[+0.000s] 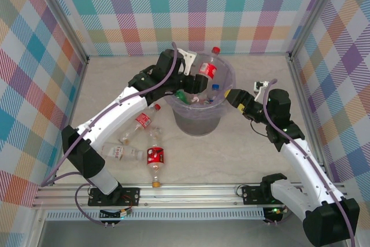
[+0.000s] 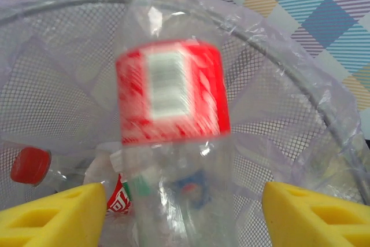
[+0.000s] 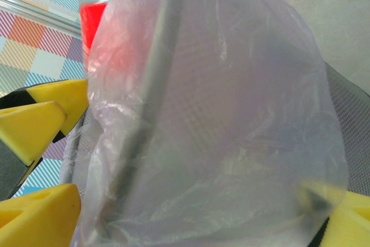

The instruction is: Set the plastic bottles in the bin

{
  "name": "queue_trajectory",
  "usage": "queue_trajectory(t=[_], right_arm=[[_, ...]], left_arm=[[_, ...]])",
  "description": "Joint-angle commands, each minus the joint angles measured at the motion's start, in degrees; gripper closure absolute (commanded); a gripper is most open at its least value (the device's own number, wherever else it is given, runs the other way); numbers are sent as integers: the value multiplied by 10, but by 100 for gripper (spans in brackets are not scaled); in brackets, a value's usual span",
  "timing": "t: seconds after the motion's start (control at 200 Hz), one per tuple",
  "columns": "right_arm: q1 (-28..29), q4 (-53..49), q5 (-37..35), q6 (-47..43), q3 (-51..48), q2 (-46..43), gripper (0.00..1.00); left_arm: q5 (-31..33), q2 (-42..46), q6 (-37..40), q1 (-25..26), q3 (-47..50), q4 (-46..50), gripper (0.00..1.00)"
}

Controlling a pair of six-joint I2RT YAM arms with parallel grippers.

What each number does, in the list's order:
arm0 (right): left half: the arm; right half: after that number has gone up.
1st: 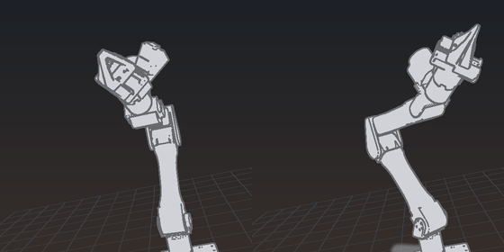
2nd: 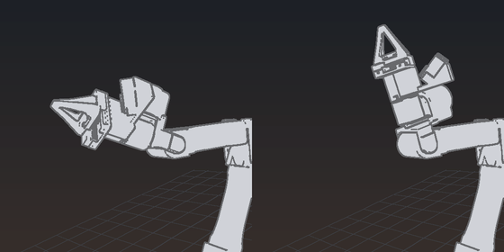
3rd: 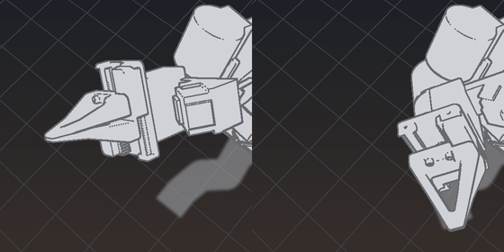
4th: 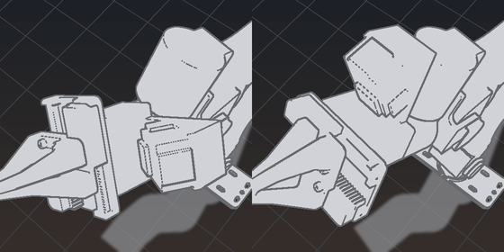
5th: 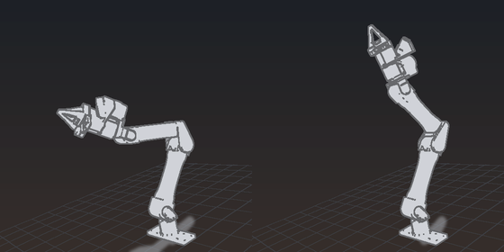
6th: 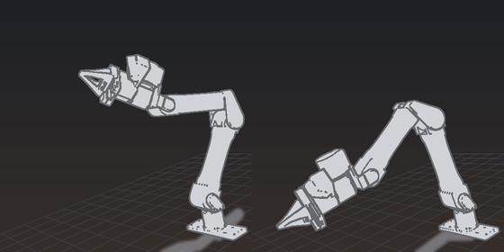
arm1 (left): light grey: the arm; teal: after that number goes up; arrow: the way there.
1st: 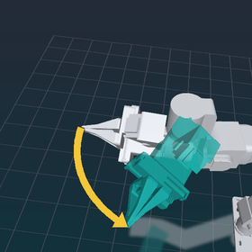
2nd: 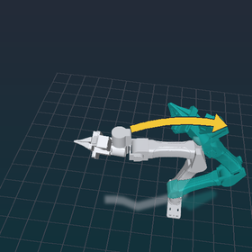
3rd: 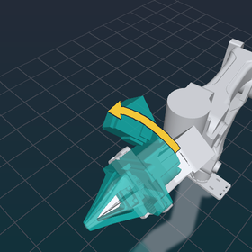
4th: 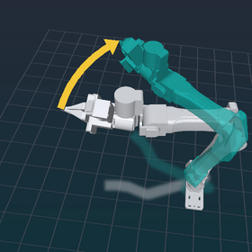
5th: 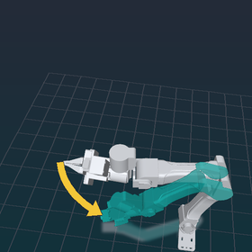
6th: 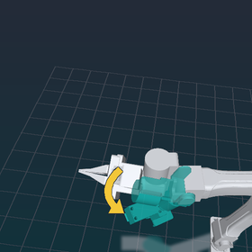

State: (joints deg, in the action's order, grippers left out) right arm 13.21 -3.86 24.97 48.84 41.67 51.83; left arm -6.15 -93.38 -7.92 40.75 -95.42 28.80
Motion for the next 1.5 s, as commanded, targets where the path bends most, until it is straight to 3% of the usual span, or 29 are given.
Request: queue_trajectory(t=[0.0, 0.1, 0.255, 0.555, 0.685, 0.78, 0.86, 1.075, 1.23, 1.315, 1.495], right_arm=[[5, 20, 12, -9, 10, -2, 6], [4, 17, 12, -10, 11, -3, 6], [4, 16, 12, -11, 13, -3, 6], [5, 7, 10, -15, 15, -4, 5], [6, 7, 12, -16, 17, 1, 5], [7, 8, 13, -15, 18, -1, 5], [7, 7, 11, -16, 19, -3, 5], [8, 7, 10, -19, 20, 3, 5], [8, 5, 11, -22, 20, 1, 5], [8, 3, 11, -24, 21, -1, 5], [8, -10, 8, -31, 26, -8, 5]], left_arm=[[1, -8, 9, 6, -22, -7, 25], [9, -18, 8, 6, -32, -10, 25], [40, -50, 4, 6, -55, -6, 34], [40, -113, -20, 6, -73, -4, 56], [53, -125, -30, 7, -84, 18, 57], [84, -106, -25, 7, -86, 16, 54], [98, -81, -22, 5, -89, 11, 42], [171, 8, -29, -10, -72, 10, 23], [218, 77, -56, -58, -34, 22, 19], [198, 114, -89, -109, 7, 22, 19], [95, 156, -162, -230, 123, 2, 18]])
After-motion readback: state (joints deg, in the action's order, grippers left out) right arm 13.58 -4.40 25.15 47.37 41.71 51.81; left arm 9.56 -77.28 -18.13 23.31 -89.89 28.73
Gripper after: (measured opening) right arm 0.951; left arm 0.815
